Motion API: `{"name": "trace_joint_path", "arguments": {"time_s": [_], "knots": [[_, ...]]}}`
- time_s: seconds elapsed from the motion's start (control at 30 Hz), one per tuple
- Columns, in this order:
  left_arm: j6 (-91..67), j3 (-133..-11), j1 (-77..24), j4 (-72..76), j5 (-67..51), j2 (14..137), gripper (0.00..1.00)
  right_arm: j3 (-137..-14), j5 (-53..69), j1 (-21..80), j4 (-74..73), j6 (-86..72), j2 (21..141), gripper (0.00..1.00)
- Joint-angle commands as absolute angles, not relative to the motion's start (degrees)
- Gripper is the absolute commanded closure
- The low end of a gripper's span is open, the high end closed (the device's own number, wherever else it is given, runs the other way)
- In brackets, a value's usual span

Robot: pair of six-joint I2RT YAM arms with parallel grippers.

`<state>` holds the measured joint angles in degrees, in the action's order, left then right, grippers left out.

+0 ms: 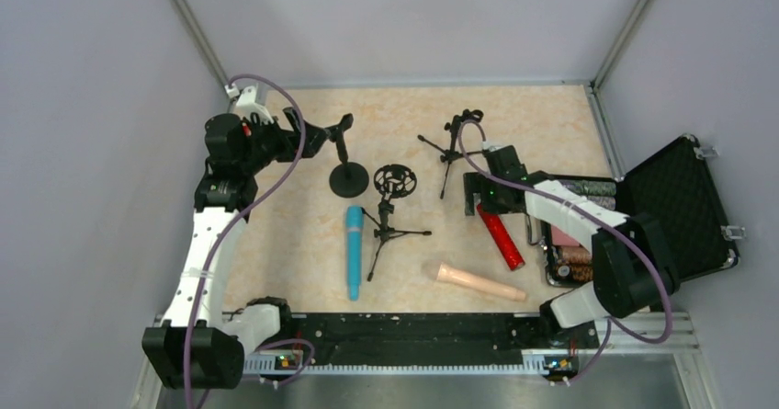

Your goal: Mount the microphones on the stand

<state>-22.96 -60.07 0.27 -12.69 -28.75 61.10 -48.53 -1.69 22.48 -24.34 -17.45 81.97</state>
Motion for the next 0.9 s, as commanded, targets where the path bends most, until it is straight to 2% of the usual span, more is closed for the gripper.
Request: {"name": "trace_joint_path", "arguments": {"time_s": [0.0,0.2,0.27,0.43,0.53,0.7,0.87], "knots": [[-20.9,-60.0,0.3,-12.7,-27.5,59.8,0.01,-51.6,-9.8,25.2,-26.2,-16.3,85.0,0.08],[-21.5,-58.5,-1.7,-13.5,-26.9,58.7,0.02,-53.9,-15.0,28.9,-26.2,-16.6,90.3,0.14],[-21.3,-56.9,-2.2,-13.8,-26.3,58.0,0.03,-54.4,-16.2,29.8,-26.2,-16.8,91.5,0.2],[-19.9,-53.4,-2.7,-18.1,-22.3,56.2,0.04,-54.1,-13.6,29.9,-24.4,-17.7,92.9,0.41],[-19.3,-50.8,-3.7,-19.1,-20.2,54.7,0.09,-53.8,-12.6,29.9,-23.2,-19.0,93.1,0.43],[-15.8,-52.5,-8.4,-21.9,-14.9,54.6,0.11,-51.2,-7.4,29.1,-18.8,-23.0,90.8,0.45],[-16.1,-52.5,-8.4,-22.3,-15.5,55.2,0.12,-47.6,-6.7,26.7,-15.8,-25.1,88.2,0.75]]}}
